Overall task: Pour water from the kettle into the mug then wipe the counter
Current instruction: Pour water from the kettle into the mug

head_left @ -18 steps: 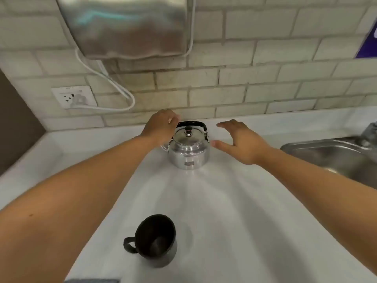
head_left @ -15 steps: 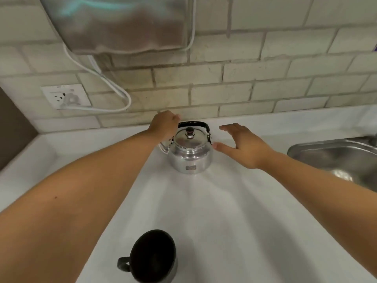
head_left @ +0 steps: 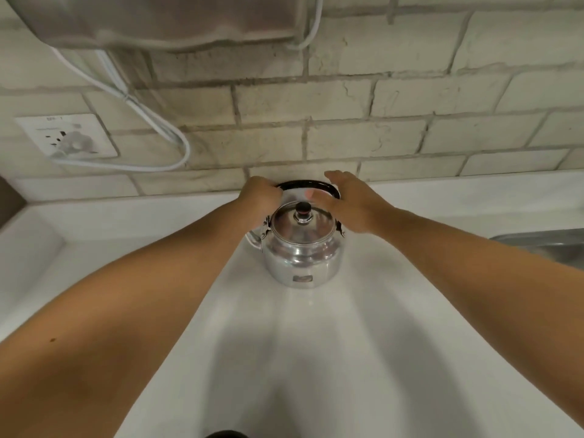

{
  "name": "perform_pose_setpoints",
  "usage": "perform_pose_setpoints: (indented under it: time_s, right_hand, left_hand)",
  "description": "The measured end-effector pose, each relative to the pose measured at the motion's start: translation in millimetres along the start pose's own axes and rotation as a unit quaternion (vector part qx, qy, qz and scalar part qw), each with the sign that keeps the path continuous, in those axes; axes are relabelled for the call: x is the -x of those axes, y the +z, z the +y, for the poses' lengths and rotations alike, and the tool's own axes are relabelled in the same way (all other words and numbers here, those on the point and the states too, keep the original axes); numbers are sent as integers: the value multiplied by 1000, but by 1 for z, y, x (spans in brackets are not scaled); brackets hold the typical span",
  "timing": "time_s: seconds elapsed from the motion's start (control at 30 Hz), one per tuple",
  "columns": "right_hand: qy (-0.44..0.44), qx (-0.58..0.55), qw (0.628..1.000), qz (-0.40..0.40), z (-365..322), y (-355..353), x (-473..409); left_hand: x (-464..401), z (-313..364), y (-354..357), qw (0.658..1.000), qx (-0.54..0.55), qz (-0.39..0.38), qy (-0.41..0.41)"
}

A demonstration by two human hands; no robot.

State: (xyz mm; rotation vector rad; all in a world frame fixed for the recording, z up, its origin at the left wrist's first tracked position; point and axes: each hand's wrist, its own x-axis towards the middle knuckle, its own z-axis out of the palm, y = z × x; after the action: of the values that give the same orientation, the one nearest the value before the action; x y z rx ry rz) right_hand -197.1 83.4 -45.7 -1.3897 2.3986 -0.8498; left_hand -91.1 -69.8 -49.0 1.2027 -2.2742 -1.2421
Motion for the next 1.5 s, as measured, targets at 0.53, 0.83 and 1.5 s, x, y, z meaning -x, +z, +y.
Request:
perform_pose_setpoints:
  time_s: [0.53,0.83,1.5]
  right_hand:
    - [112,-93,984,106,-51,5,-14]
    - [94,-72,968,222,-80,-41,63]
    - [74,-10,963,260,-119,-46,235]
  left_hand:
    - [87,-14,-50,980,84,36,179]
    - [202,-36,-84,977,152,22,146]
    - [334,-179,-17,956,239,167,-13]
